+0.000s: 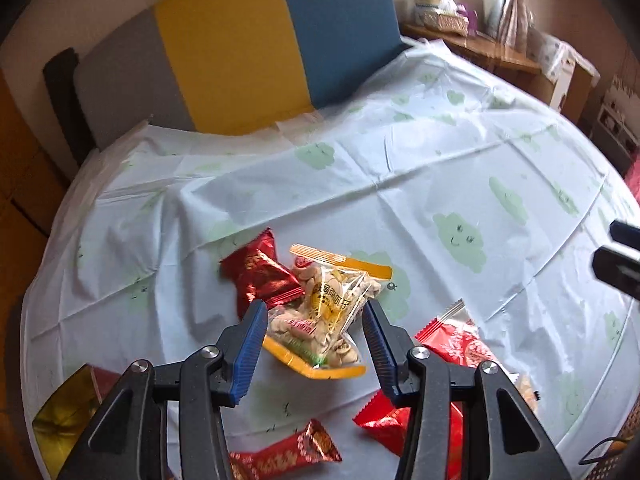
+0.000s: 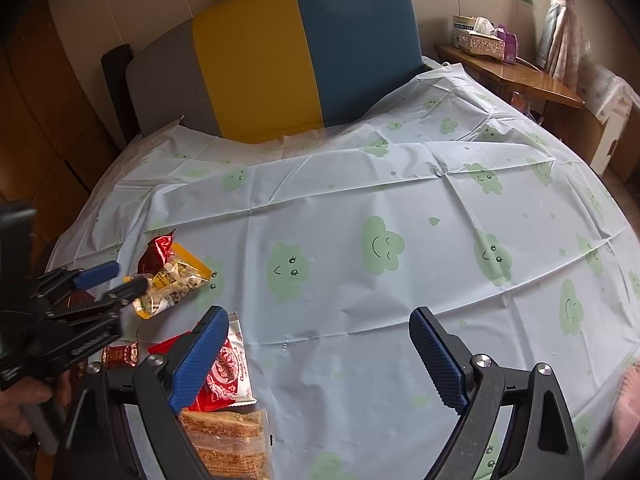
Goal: Organize snacks
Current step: 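Close the left gripper on the clear orange-topped nut bag and lift it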
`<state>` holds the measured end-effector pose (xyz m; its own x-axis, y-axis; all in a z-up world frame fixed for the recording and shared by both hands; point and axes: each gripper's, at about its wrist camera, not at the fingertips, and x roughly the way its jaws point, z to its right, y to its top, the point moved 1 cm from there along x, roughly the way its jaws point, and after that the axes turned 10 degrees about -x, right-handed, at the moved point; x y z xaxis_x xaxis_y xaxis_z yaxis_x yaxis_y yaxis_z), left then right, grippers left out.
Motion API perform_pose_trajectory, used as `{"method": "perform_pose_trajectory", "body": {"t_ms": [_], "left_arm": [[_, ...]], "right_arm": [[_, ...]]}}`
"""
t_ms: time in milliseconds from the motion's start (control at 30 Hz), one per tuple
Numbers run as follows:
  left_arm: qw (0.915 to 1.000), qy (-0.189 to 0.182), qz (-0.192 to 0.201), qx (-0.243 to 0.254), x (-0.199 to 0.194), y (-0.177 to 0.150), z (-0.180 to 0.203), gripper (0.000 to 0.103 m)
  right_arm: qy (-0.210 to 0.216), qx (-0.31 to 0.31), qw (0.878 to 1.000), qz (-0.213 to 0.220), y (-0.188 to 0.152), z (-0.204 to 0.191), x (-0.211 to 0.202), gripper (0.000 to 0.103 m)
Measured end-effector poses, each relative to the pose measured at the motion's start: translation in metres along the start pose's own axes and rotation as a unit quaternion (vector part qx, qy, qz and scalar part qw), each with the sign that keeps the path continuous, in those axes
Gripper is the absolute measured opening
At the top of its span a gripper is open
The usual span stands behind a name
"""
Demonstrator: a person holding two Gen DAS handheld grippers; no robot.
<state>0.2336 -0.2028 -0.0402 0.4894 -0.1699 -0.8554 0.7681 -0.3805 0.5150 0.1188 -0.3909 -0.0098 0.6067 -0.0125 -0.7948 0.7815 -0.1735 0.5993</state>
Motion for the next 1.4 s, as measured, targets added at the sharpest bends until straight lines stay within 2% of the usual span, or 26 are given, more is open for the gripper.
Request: {"method": "perform_pose_trajectory", "body": {"t_ms": [167, 200, 267, 367, 500, 700, 800, 933, 1200, 1400], "left_arm": [[0.9974, 0.010, -0.060, 0.040, 0.042, -0.005, 0.010, 0.050], [0.9968, 0.021, -0.059, 0.049, 0.046, -0.009, 0.011, 0.050], [0.9977, 0.022, -0.042, 0.049, 0.046, -0.011, 0.010, 0.039], [0.9993, 0.002, -0.034, 0.017, 0.038, -0.013, 0.003, 0.036], [1.0000, -0.006, -0.006, 0.006, 0.019, -0.022, 0.001, 0.035], [0.9980, -0.039, 0.038, -0.033, -0.042, -0.043, -0.004, 0.035], [0.9962, -0.051, 0.050, -0.050, -0.066, -0.064, -0.007, 0.035], [0.9946, -0.058, 0.042, -0.075, -0.083, -0.109, -0.009, 0.035], [0.9961, -0.042, 0.001, -0.077, -0.072, -0.189, -0.003, 0.035], [0.9981, -0.013, 0.045, -0.039, -0.071, -0.206, 0.010, 0.036]], "right_arm": [[0.007, 0.003, 1.000, -0.002, 0.001, 0.000, 0.001, 0.092], [0.007, 0.002, 1.000, 0.000, 0.001, 0.000, 0.000, 0.092], [0.004, 0.001, 1.000, 0.003, 0.002, -0.001, -0.001, 0.092], [0.004, -0.002, 1.000, 0.000, 0.001, -0.002, 0.001, 0.092], [-0.005, -0.009, 1.000, -0.001, 0.000, -0.002, 0.002, 0.092], [-0.008, -0.004, 1.000, -0.010, -0.002, 0.001, 0.005, 0.092], [-0.011, -0.007, 1.000, -0.011, -0.003, 0.001, 0.005, 0.092], [-0.009, -0.008, 1.000, -0.015, -0.006, 0.000, 0.008, 0.092], [-0.001, -0.027, 1.000, -0.006, -0.009, -0.011, 0.009, 0.092], [0.041, -0.066, 0.997, -0.007, -0.014, -0.036, 0.013, 0.092]]}}
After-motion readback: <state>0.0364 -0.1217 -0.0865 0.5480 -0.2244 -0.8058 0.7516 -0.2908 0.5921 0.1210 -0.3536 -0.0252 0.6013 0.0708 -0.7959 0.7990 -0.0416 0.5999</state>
